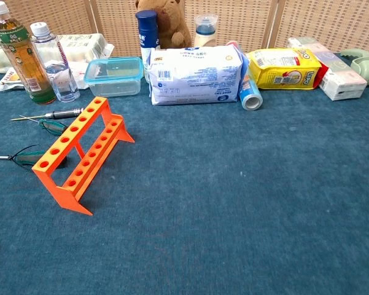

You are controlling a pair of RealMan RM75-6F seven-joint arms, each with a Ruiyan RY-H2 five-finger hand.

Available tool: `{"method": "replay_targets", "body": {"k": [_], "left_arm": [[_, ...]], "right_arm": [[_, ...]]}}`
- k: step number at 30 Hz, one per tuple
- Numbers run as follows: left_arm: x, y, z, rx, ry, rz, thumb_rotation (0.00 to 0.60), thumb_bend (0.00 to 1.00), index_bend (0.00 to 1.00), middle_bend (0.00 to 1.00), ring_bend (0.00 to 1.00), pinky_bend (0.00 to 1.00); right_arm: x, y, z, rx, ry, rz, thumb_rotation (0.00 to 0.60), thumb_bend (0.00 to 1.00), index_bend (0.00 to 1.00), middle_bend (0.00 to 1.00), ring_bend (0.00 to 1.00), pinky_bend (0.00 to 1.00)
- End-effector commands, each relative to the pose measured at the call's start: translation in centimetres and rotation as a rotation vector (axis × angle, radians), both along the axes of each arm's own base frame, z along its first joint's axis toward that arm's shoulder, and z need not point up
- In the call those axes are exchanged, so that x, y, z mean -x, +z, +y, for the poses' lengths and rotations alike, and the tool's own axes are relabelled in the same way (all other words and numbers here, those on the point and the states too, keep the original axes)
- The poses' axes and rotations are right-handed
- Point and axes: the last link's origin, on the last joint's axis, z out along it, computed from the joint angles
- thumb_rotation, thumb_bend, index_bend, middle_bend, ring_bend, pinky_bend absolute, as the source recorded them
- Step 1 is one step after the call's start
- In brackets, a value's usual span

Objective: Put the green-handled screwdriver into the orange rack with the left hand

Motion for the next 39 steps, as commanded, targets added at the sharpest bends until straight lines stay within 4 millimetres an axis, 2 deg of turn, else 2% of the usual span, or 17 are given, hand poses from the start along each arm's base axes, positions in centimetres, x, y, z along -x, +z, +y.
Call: {"method": "replay_targets", "body": {"k": [1,19,25,27,29,30,32,34,36,39], "left_arm": [[0.0,0.0,0.0,0.000,0.001,0.000,0.600,0.14,0.00,0.00,0.00,0.05],[0.0,-0.8,0.6,0.036,0.013,0.007,0.600,0.14,0.00,0.00,0.00,0.05],[-0.2,-1.7,1.5,0.060,0.007,0.007,0.600,0.14,0.00,0.00,0.00,0.05],[-0.4,-2.5,2.2,0.083,0.009,0.002,0.600,0.14,0.00,0.16,0.13,0.15],[-0.9,-3.4,3.5,0.114,0.011,0.007,0.600,0.14,0.00,0.56,0.50,0.51],[-1.2,-3.7,4.1,0.124,0.008,0.012,0.600,0.14,0.01,0.71,0.65,0.68],[-2.1,-4.8,5.9,0.151,-0.017,0.035,0.600,0.14,0.06,0.84,0.78,0.81],[-2.5,-5.8,7.2,0.155,-0.028,0.083,0.600,0.14,0.13,0.91,0.85,0.87],[-2.9,-6.8,8.1,0.173,-0.030,0.096,0.600,0.14,0.18,0.94,0.88,0.90],[-3.6,-8.5,9.1,0.214,-0.034,0.125,0.600,0.14,0.20,0.95,0.89,0.90]], "right_arm": [[0.0,0.0,0.0,0.000,0.000,0.000,0.600,0.09,0.03,0.00,0.00,0.00],[0.1,0.2,0.0,-0.012,-0.007,-0.017,0.600,0.09,0.03,0.00,0.00,0.00],[0.2,0.2,0.1,-0.019,-0.014,-0.025,0.600,0.09,0.03,0.00,0.00,0.00],[0.2,0.3,0.1,-0.017,-0.014,-0.029,0.600,0.09,0.03,0.00,0.00,0.00],[0.2,0.5,0.1,-0.014,-0.016,-0.034,0.600,0.09,0.03,0.00,0.00,0.00],[0.3,0.5,0.1,-0.014,-0.018,-0.036,0.600,0.09,0.03,0.00,0.00,0.00],[0.3,0.6,0.1,-0.015,-0.021,-0.040,0.600,0.09,0.03,0.00,0.00,0.00],[0.3,0.6,0.1,-0.017,-0.022,-0.044,0.600,0.09,0.03,0.00,0.00,0.00],[0.3,0.7,0.0,-0.018,-0.021,-0.046,0.600,0.09,0.03,0.00,0.00,0.00],[0.4,0.8,0.0,-0.017,-0.021,-0.052,0.600,0.09,0.03,0.00,0.00,0.00]]}}
